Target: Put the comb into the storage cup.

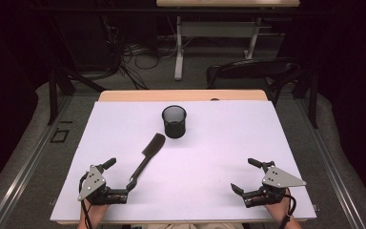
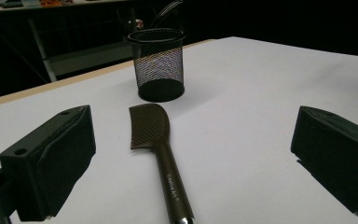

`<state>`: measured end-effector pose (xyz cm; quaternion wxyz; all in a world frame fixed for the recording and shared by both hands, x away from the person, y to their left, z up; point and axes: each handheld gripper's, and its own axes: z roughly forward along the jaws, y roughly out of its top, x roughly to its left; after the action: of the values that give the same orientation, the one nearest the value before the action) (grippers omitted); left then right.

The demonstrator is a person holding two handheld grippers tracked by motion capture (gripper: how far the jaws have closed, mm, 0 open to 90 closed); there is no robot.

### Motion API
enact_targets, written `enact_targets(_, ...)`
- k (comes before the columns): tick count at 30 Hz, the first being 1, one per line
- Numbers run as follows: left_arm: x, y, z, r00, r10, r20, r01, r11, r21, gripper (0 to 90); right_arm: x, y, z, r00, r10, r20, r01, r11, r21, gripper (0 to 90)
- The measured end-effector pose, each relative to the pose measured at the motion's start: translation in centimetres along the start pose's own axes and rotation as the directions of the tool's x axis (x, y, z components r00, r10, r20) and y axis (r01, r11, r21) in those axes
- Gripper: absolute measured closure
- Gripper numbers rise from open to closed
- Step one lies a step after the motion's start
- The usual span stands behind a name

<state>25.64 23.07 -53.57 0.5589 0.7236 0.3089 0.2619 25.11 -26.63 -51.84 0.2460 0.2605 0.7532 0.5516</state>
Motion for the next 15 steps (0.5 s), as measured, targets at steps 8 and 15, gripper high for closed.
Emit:
enact_targets(8, 0.06, 0.18, 0.17, 1.0, 0.001, 0.005, -0.002, 0.9999, 0.013, 0.0, -0.1, -0.05, 0.25, 1.0, -0.005, -0.005, 0.005, 0.9999, 0.012, 0.0)
enact_targets(15, 0.07, 0.45, 0.49, 0.9999, 0.0, 0.012, 0.0, 0.9999, 0.011, 0.0, -0.26, -0.15, 0.37, 1.0, 0.003, -0.007, -0.003, 0.9999, 0.015, 0.0)
